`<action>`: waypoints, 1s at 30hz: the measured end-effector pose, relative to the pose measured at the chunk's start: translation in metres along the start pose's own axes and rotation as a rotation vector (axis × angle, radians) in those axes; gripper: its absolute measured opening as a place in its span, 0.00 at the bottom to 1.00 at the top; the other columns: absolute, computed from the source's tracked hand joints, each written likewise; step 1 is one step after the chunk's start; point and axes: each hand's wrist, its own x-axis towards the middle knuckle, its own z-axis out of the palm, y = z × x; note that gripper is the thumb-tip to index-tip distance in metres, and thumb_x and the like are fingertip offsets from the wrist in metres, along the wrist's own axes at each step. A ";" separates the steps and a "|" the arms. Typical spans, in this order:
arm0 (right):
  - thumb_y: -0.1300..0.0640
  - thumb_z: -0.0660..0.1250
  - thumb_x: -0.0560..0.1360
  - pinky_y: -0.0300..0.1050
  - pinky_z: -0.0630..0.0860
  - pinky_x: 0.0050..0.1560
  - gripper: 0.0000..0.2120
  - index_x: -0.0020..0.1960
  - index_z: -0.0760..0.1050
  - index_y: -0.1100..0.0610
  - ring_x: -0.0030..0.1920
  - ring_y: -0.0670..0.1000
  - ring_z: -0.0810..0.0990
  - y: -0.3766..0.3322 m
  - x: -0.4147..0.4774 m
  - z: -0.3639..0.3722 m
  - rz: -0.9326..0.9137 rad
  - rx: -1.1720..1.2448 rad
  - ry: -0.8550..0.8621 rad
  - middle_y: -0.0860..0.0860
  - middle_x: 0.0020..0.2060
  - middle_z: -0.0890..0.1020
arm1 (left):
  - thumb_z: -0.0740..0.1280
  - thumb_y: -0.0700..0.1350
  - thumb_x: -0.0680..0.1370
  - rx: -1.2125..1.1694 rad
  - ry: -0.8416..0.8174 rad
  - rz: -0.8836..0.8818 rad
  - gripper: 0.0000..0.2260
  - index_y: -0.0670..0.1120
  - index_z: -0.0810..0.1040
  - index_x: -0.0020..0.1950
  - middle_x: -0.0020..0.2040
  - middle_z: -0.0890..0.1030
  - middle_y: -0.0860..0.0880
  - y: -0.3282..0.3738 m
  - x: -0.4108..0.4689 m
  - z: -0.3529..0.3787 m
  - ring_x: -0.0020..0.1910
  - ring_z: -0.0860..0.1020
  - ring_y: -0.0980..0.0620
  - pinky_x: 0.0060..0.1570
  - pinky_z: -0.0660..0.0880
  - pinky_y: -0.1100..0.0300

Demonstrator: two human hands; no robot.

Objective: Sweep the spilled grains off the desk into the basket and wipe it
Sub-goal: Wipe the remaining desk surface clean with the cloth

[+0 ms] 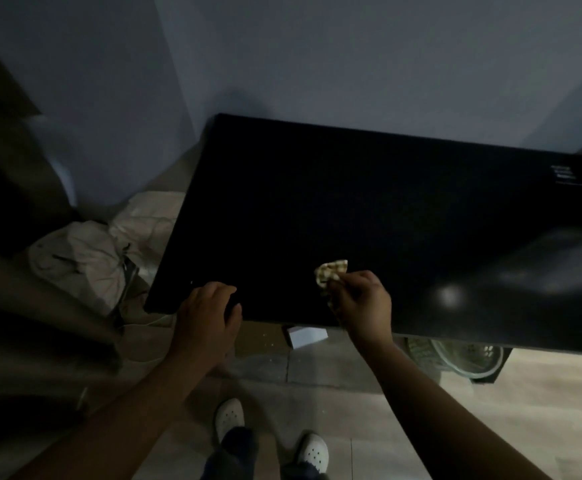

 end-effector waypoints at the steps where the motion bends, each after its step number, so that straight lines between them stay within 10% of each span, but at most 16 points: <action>1: 0.57 0.70 0.75 0.34 0.77 0.41 0.08 0.54 0.81 0.57 0.42 0.39 0.77 -0.005 0.006 0.002 0.001 -0.011 0.007 0.43 0.45 0.76 | 0.51 0.58 0.75 -0.012 -0.004 0.004 0.27 0.41 0.77 0.60 0.56 0.77 0.42 -0.006 0.006 -0.006 0.55 0.75 0.41 0.53 0.74 0.46; 30: 0.60 0.67 0.76 0.24 0.70 0.44 0.11 0.59 0.78 0.56 0.45 0.38 0.76 0.018 0.347 0.043 -0.001 -0.044 0.017 0.45 0.48 0.75 | 0.56 0.56 0.77 0.029 -0.180 0.189 0.24 0.46 0.70 0.69 0.67 0.70 0.48 -0.045 0.357 0.036 0.67 0.66 0.46 0.64 0.65 0.52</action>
